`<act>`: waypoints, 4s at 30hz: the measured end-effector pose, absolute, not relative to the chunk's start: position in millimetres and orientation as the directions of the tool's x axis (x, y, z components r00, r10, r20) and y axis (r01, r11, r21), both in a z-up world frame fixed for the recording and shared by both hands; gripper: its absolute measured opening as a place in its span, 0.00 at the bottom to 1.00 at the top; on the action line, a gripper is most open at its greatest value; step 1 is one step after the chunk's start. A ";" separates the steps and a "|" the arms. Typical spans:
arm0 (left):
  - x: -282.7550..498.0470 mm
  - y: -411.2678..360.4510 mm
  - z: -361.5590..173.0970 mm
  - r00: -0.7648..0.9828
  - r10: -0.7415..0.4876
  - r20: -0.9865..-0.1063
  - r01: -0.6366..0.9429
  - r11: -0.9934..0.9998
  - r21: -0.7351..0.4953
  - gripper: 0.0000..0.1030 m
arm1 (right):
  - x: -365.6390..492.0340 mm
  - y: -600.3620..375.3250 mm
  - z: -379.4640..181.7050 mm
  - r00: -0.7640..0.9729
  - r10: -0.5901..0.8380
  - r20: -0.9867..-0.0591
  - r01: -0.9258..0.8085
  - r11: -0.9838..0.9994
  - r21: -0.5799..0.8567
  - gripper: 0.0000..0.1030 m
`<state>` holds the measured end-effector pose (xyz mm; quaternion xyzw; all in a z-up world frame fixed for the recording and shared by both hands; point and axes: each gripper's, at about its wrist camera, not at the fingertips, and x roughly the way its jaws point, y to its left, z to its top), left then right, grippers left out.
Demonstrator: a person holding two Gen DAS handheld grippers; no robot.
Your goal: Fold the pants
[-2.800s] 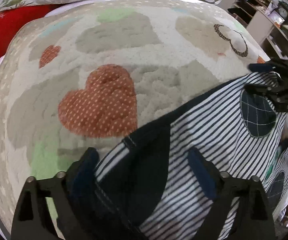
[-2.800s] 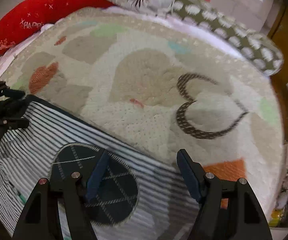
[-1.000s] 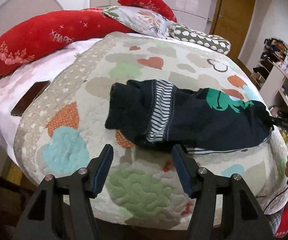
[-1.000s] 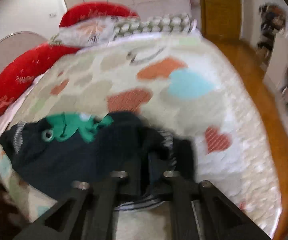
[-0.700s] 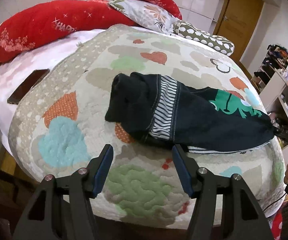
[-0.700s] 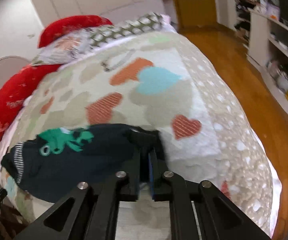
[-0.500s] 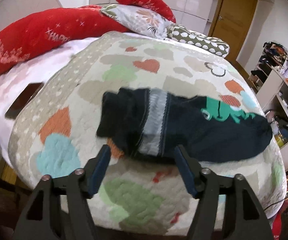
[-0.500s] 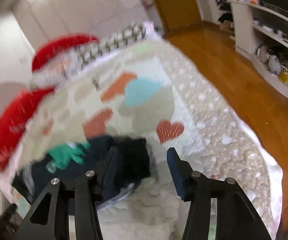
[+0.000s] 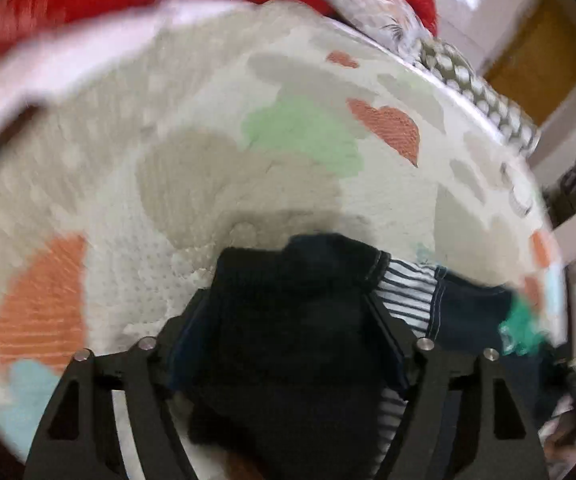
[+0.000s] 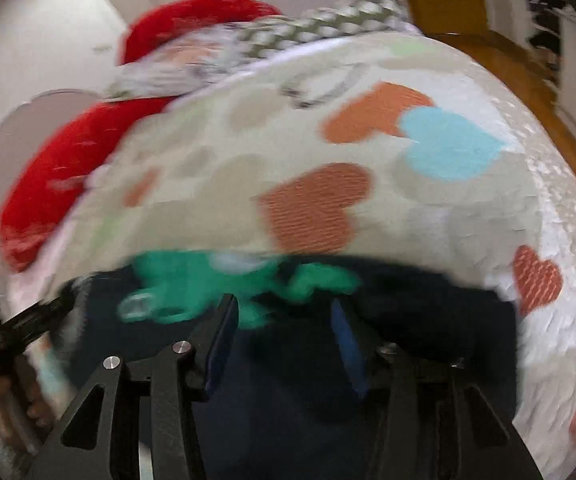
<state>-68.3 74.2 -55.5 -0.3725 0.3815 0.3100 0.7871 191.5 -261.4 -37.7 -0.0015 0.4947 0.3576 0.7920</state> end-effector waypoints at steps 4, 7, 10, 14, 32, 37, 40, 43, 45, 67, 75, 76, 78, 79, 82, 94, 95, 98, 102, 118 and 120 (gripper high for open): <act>-71.5 61.2 -48.1 0.528 0.242 -0.814 -0.748 0.587 -0.310 0.73 | 205.5 -282.2 -44.0 0.252 0.586 -0.770 -0.484 0.766 0.424 0.14; -83.6 53.2 -31.5 0.550 0.253 -0.796 -0.744 0.581 -0.330 0.73 | 191.2 -283.7 -20.9 0.317 0.536 -0.782 -0.502 0.795 0.341 0.22; -105.5 40.1 -3.7 0.571 0.328 -0.753 -0.767 0.540 -0.346 0.73 | 172.8 -273.6 13.0 0.363 0.567 -0.740 -0.549 0.771 0.322 0.26; -102.8 27.6 -3.2 0.567 0.348 -0.746 -0.762 0.565 -0.316 0.74 | 154.1 -220.2 29.4 0.266 0.643 -0.718 -0.637 0.676 0.370 0.26; -136.5 -9.3 10.8 0.582 0.337 -0.740 -0.772 0.515 -0.372 0.74 | 87.1 -179.4 2.1 0.125 0.655 -0.745 -0.776 0.532 0.338 0.37; -124.7 -41.0 29.0 0.585 0.364 -0.725 -0.751 0.580 -0.315 0.74 | 121.1 -282.7 -8.4 0.316 0.603 -0.732 -0.593 0.728 0.344 0.38; -116.5 -56.8 31.2 0.597 0.324 -0.734 -0.728 0.603 -0.326 0.74 | 146.5 -344.7 -11.0 0.417 0.567 -0.710 -0.401 0.816 0.416 0.38; -111.3 -76.3 35.8 0.595 0.307 -0.743 -0.713 0.627 -0.313 0.74 | 157.8 -395.8 -2.9 0.481 0.585 -0.653 -0.224 0.803 0.553 0.50; -109.8 -91.7 41.1 0.598 0.305 -0.741 -0.701 0.648 -0.299 0.74 | 153.7 -410.1 8.8 0.535 0.574 -0.620 -0.204 0.800 0.565 0.55; -80.2 -170.1 56.3 0.585 0.337 -0.737 -0.611 0.782 -0.127 0.78 | 81.2 -375.8 -39.5 0.473 0.421 -0.774 -0.334 0.899 0.285 0.74; -89.9 -163.7 58.4 0.590 0.344 -0.731 -0.621 0.772 -0.137 0.78 | 72.9 -356.4 -43.8 0.498 0.366 -0.786 -0.391 0.904 0.173 0.85; -91.9 -161.7 59.4 0.589 0.350 -0.729 -0.626 0.767 -0.138 0.78 | 73.5 -354.8 -43.7 0.496 0.362 -0.790 -0.392 0.904 0.168 0.87; -98.1 -154.8 61.5 0.587 0.366 -0.722 -0.647 0.749 -0.146 0.78 | 74.8 -349.7 -44.4 0.490 0.347 -0.800 -0.394 0.906 0.152 0.90; -100.4 -151.7 62.0 0.588 0.370 -0.720 -0.654 0.741 -0.153 0.78 | 74.3 -346.7 -45.0 0.492 0.332 -0.805 -0.394 0.909 0.134 0.91; -108.1 -142.6 63.1 0.591 0.372 -0.716 -0.668 0.723 -0.175 0.78 | 71.9 -341.8 -46.5 0.494 0.307 -0.813 -0.405 0.909 0.097 0.93; -115.3 -125.0 53.8 0.543 0.388 -0.745 -0.708 0.689 -0.157 0.78 | 64.2 -335.5 -50.9 0.541 0.280 -0.793 -0.395 0.917 0.055 0.97; -112.9 -125.7 52.9 0.542 0.383 -0.748 -0.706 0.690 -0.158 0.78 | 64.0 -336.0 -51.3 0.544 0.285 -0.790 -0.396 0.916 0.058 0.97; -108.3 -130.1 51.8 0.549 0.376 -0.747 -0.696 0.700 -0.160 0.78 | 63.5 -337.0 -51.3 0.544 0.293 -0.786 -0.401 0.914 0.062 0.98; -99.1 -139.1 43.6 0.533 0.342 -0.774 -0.672 0.726 -0.142 0.78 | 62.8 -338.5 -52.1 0.546 0.308 -0.779 -0.416 0.907 0.067 0.99; -99.2 -143.9 36.4 0.522 0.319 -0.791 -0.661 0.738 -0.138 0.78 | 56.6 -339.9 -55.0 0.573 0.312 -0.757 -0.433 0.900 0.044 0.99; -97.6 -142.8 37.4 0.525 0.318 -0.789 -0.654 0.744 -0.135 0.78 | 55.7 -340.0 -55.5 0.578 0.313 -0.753 -0.434 0.900 0.041 0.99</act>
